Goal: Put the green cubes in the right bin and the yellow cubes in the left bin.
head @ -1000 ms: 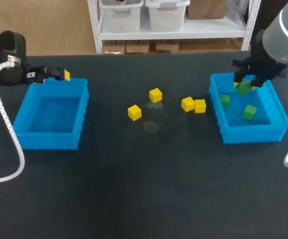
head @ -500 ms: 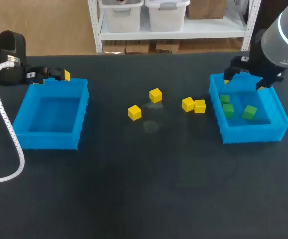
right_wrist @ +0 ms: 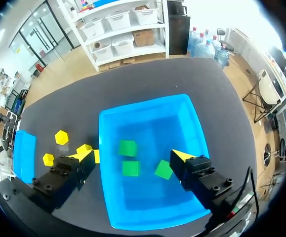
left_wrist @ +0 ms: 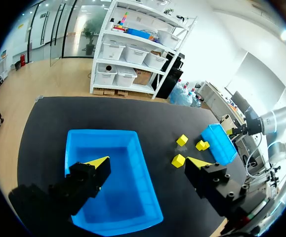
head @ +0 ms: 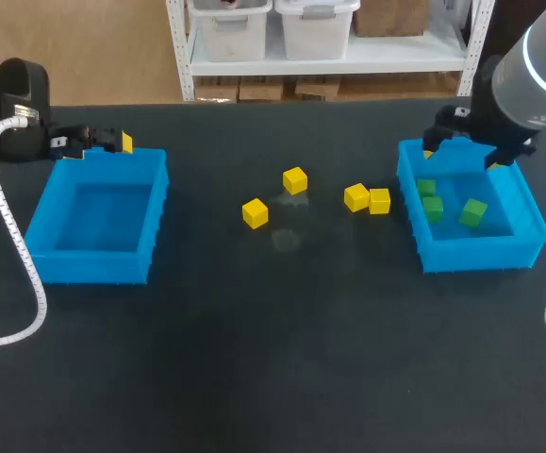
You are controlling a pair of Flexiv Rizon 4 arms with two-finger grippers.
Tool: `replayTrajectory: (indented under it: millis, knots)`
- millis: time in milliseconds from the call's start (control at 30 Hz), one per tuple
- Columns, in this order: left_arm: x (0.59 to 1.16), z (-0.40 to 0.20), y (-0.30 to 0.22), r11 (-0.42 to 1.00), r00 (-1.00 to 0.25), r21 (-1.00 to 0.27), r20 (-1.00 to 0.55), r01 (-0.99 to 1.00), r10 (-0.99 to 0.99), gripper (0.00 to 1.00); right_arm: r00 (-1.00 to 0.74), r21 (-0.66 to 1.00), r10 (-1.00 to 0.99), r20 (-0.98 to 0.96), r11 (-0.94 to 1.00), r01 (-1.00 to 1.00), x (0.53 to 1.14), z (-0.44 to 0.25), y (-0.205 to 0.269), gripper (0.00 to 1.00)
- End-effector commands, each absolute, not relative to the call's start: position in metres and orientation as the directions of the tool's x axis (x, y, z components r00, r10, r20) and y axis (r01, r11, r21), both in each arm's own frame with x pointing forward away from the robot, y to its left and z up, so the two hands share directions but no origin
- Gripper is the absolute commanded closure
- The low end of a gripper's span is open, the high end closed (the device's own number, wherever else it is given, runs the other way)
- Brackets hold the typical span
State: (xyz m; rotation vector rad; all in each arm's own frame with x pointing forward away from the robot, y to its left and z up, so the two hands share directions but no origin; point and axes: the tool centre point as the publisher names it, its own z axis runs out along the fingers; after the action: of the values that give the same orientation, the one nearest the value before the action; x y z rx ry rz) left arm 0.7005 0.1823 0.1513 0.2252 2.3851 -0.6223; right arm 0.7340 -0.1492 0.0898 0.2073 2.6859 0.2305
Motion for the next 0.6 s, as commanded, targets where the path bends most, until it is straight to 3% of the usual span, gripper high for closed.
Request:
replayTrajectory:
  millis: [33,500,600]
  knots:
    - [0.700,0.150,0.184,0.868,-0.768,-0.381,-0.641,0.319,0.001,0.00,-0.886,0.193,0.185,-0.425,0.975,0.111,0.730,0.089,-0.150,0.00]
    - [0.700,0.150,0.184,0.868,-0.768,-0.381,-0.641,0.319,0.001,0.00,-0.886,0.193,0.185,-0.425,0.975,0.111,0.730,0.089,-0.150,0.00]
    - [0.703,0.154,0.159,0.894,-0.779,-0.268,-0.613,0.359,0.130,0.00,-0.886,0.193,0.185,-0.425,0.975,0.111,0.730,0.089,-0.150,0.00]
